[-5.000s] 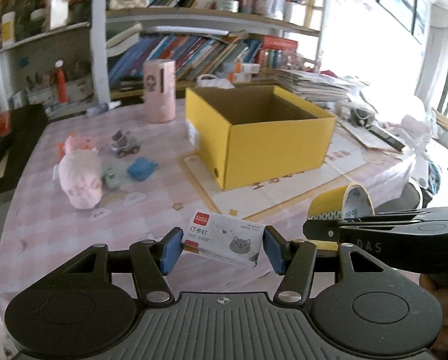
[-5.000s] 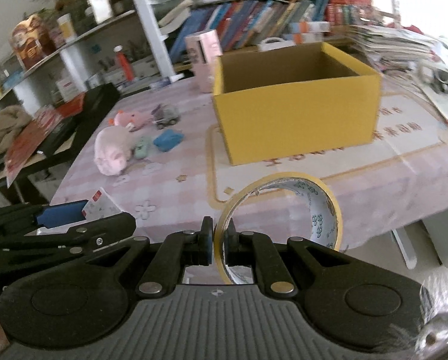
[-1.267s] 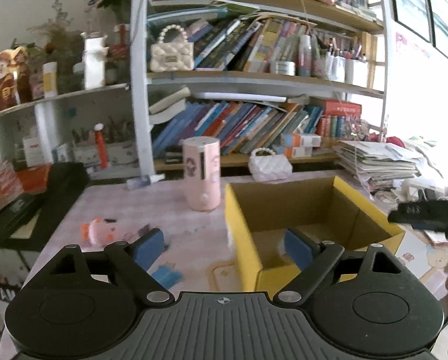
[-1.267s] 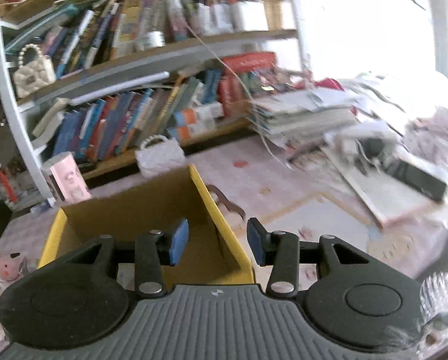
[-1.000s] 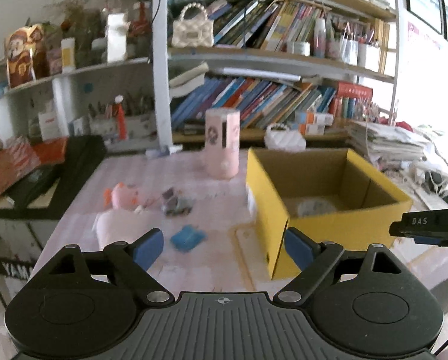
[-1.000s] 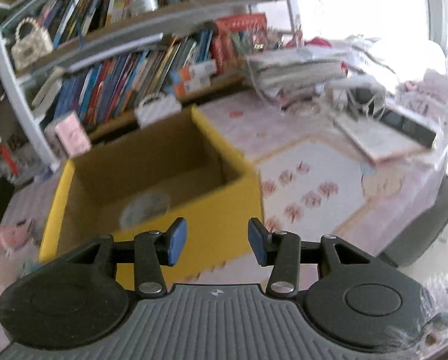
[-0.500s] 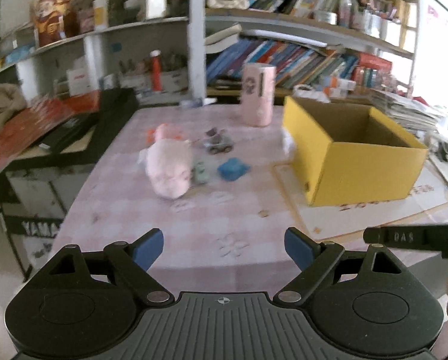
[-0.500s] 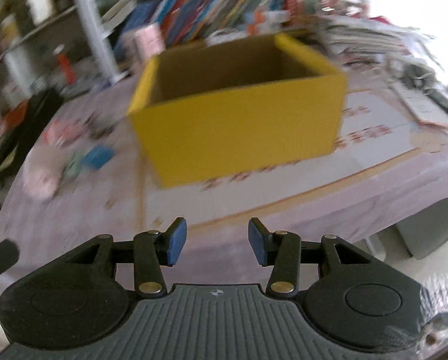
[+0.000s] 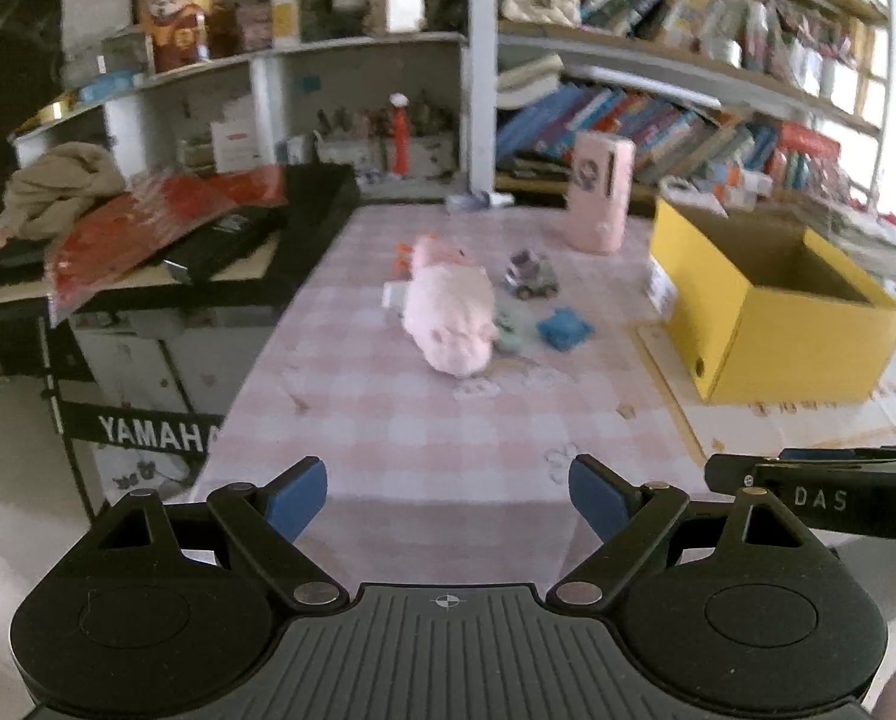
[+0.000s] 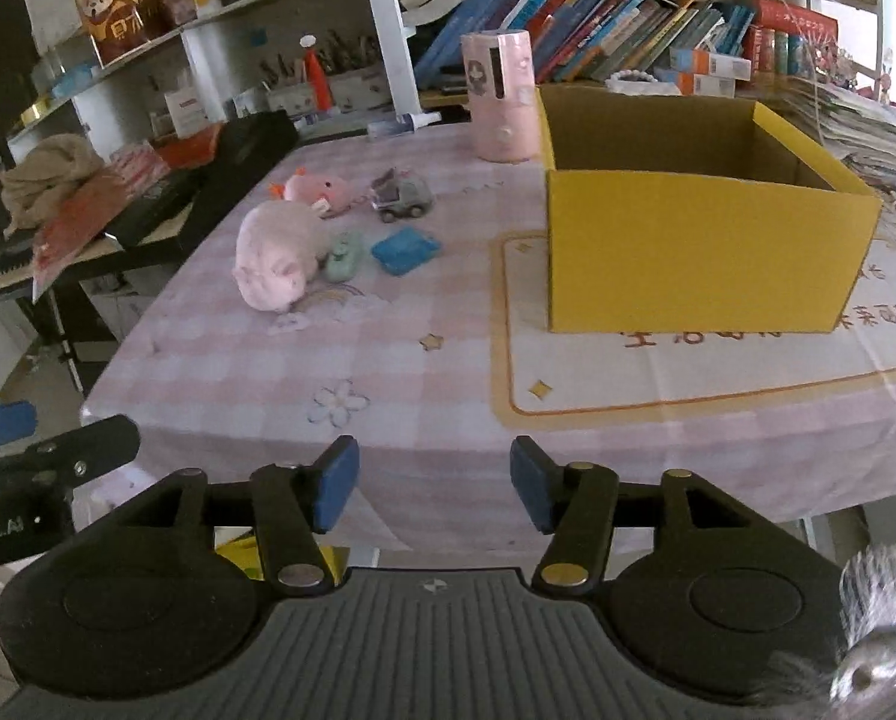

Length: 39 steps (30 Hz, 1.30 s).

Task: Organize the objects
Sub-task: 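Withdraw both open tools back toward the remaining toys, then grasp the pink plush pig with the left tool while the right tool grasps the blue block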

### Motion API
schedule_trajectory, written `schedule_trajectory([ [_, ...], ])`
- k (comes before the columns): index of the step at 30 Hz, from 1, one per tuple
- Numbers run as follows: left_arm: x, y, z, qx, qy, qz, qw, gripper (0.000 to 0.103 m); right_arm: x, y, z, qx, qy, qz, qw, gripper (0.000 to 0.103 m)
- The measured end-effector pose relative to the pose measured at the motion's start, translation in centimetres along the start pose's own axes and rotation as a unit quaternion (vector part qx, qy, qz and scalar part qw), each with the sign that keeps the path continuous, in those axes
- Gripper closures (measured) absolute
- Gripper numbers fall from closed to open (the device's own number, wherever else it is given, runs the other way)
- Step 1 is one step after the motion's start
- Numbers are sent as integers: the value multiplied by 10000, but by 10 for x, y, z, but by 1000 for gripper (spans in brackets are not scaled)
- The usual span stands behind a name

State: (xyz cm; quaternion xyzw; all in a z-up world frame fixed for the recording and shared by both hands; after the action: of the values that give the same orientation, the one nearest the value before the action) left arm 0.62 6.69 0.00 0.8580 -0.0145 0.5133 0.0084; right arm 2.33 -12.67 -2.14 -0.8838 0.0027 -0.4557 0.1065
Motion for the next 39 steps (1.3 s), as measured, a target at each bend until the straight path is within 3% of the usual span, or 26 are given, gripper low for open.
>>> schedule_trajectory([
  [5,5,-11,-2,58,191,-99,9998,10,17,-21,2,208,180,10,9996,44],
  [11,9,-24,-1,86,375,-247,9990,9,13,-41,-3,216,214,-268,9992,42],
  [14,11,-28,2,53,388,-297,9988,9,18,-40,-4,107,333,-241,9991,35],
  [21,13,-30,22,26,294,-375,9989,9,24,-39,8,94,322,-230,9992,35],
  [30,28,-23,64,37,172,-313,9994,9,43,-29,55,100,145,-214,9996,35],
  [39,61,-13,126,178,68,-393,9990,9,76,-23,111,88,337,-791,9963,38],
])
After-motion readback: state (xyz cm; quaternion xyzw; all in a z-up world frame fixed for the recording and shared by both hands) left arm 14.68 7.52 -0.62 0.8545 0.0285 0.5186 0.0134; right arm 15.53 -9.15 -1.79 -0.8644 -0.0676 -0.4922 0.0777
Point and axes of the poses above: each gripper's, at about its wrist camera, not at the fingertips, and z roughly the way its jaws point, y to its right, x to its top, the point moved 2 cm from there along z, roughly the way its jaws point, and after that the axes turned 9 degrees about y, right-handed, at the moved point
